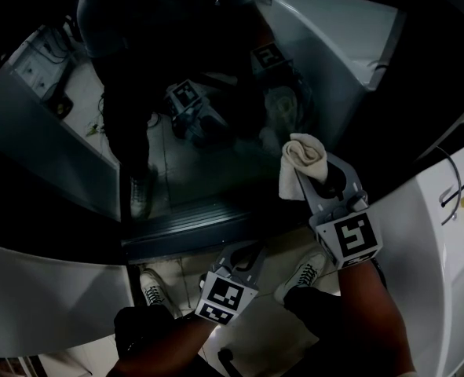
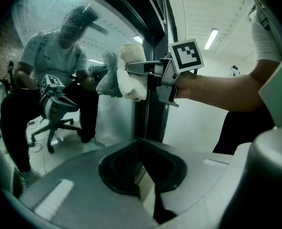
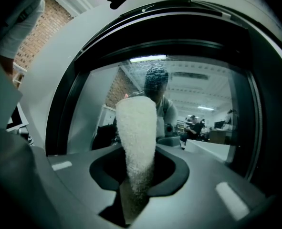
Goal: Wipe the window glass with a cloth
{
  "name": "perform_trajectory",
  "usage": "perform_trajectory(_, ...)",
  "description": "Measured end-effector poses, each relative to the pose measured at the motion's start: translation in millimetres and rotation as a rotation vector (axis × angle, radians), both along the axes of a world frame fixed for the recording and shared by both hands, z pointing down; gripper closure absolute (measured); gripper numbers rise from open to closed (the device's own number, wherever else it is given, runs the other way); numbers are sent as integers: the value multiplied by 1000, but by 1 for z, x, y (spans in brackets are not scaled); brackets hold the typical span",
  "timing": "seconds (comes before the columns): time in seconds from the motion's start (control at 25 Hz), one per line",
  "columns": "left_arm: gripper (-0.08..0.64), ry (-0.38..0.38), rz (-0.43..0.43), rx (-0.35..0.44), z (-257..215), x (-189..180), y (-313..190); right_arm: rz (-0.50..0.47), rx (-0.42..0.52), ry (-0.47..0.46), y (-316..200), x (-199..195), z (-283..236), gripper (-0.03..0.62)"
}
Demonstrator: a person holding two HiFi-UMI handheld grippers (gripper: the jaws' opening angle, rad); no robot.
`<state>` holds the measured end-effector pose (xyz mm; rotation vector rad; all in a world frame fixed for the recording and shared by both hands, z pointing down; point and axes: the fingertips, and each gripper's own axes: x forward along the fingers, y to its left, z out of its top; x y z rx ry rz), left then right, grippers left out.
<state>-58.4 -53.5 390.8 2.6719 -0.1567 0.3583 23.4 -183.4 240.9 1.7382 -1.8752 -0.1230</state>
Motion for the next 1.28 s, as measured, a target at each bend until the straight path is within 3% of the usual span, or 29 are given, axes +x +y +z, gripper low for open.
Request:
perform_trajectory(0.92,543,-15,-27,0,5,-15,-8,4,-8,-4,-1,2,2,499)
perform_trajectory(1.28,543,-35,-94,9,12,-47,-27,28,-11,-9,2,6,7,499)
